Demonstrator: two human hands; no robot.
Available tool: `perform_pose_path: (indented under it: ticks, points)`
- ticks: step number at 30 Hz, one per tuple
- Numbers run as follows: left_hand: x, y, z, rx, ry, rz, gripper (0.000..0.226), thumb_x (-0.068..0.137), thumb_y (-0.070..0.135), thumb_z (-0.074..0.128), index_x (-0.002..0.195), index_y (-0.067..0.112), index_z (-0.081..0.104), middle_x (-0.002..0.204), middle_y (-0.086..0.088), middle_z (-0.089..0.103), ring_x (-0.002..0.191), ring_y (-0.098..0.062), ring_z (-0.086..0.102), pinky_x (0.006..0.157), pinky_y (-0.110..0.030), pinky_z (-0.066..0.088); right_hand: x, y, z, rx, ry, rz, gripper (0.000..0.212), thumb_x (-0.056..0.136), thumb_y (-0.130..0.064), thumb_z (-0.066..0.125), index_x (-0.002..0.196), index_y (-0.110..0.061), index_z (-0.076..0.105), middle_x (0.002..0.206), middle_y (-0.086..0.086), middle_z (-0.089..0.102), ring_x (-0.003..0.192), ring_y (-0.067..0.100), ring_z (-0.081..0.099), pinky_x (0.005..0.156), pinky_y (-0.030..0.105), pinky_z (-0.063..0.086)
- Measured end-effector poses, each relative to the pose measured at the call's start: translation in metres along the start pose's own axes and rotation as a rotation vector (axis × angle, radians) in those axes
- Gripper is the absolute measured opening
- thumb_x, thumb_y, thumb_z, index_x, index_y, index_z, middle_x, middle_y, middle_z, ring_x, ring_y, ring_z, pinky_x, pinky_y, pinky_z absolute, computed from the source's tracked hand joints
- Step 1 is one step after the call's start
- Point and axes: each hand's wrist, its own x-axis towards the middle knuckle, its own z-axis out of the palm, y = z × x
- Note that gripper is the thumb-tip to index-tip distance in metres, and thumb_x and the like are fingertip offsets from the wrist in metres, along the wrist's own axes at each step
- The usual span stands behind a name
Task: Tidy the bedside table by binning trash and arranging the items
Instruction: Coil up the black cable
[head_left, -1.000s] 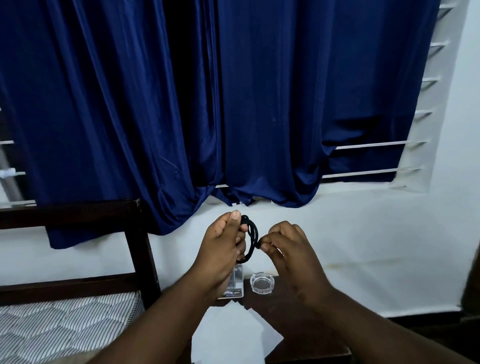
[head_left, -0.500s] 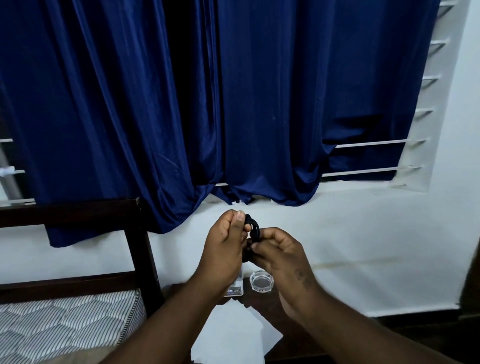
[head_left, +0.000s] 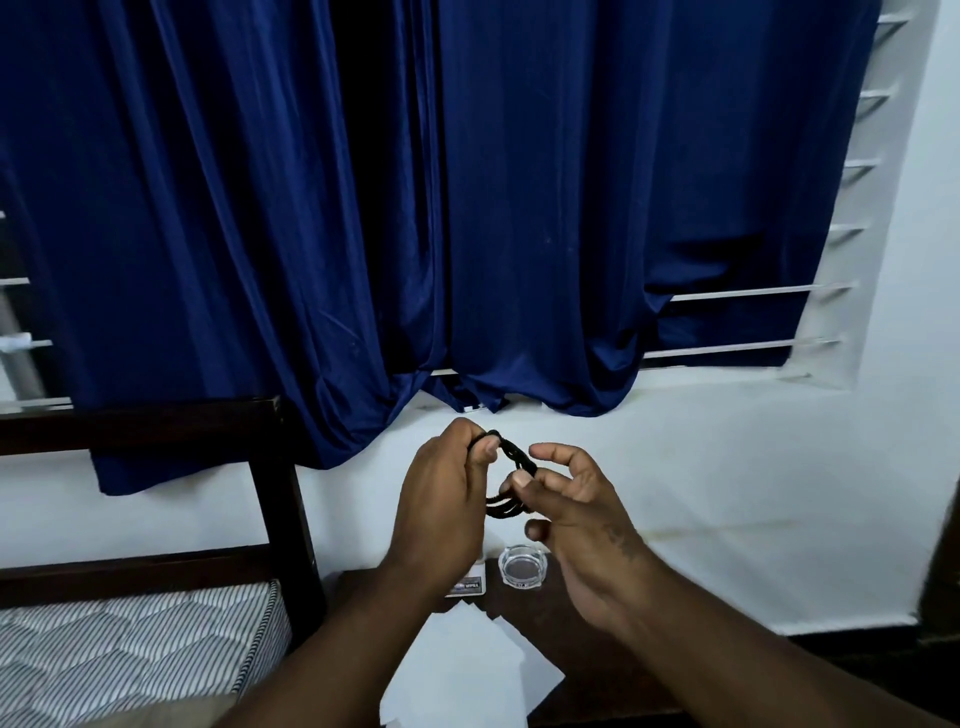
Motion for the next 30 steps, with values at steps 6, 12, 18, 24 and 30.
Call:
perform_pose_path:
  ticks: [6,12,18,24,30]
  points:
    - [-0.003,-0.001,0.001,-0.140,-0.049,-0.036,0.026,0.109,0.034,0.044,0.088,0.023,0.054,0.076,0.004,0.062,0.072,-0.018,0.061,0.068,-0.051,0.056,0.001,-0.010,-0.005,0.149,-0.247,0.103,0.036,0.095,-0.019,0.066,0.130,-0.015,0.058,0.079,0.001,0.062,0.073,0.009,0.061,0.072,0.030,0.047]
    - [-0.004,-0.002,0.003,-0.091,-0.033,0.053,0.024,0.109,0.033,0.042,0.089,0.025,0.054,0.078,0.009,0.061,0.074,-0.013,0.061,0.066,-0.038,0.052,-0.002,-0.015,0.004,0.290,-0.289,0.174,0.019,0.092,-0.023,0.069,0.110,-0.016,0.069,0.065,-0.002,0.049,0.067,0.011,0.052,0.071,0.028,0.051]
    - [-0.009,-0.012,0.002,-0.024,-0.023,0.109,0.024,0.107,0.039,0.040,0.091,0.027,0.053,0.079,0.012,0.060,0.076,-0.011,0.058,0.065,-0.027,0.044,-0.003,-0.012,-0.003,0.247,-0.334,0.224,0.032,0.089,-0.015,0.075,0.119,-0.008,0.067,0.061,0.001,0.047,0.072,0.014,0.058,0.087,0.035,0.057]
    - [0.002,-0.020,-0.006,-0.085,0.123,-0.055,0.023,0.109,0.033,0.043,0.090,0.026,0.054,0.075,0.011,0.059,0.072,-0.008,0.056,0.065,-0.026,0.043,0.003,-0.006,-0.013,-0.083,-0.183,-0.035,0.008,0.088,-0.004,0.072,0.086,-0.012,0.069,0.093,0.013,0.073,0.084,0.016,0.073,0.077,0.030,0.060]
    - [0.006,-0.009,-0.015,-0.051,0.166,-0.017,0.022,0.109,0.035,0.042,0.089,0.030,0.050,0.078,0.012,0.058,0.071,-0.009,0.055,0.061,-0.022,0.040,-0.003,0.003,-0.015,-0.028,-0.180,-0.003,0.017,0.087,-0.025,0.070,0.102,-0.020,0.074,0.111,0.007,0.077,0.090,0.022,0.073,0.075,0.035,0.060]
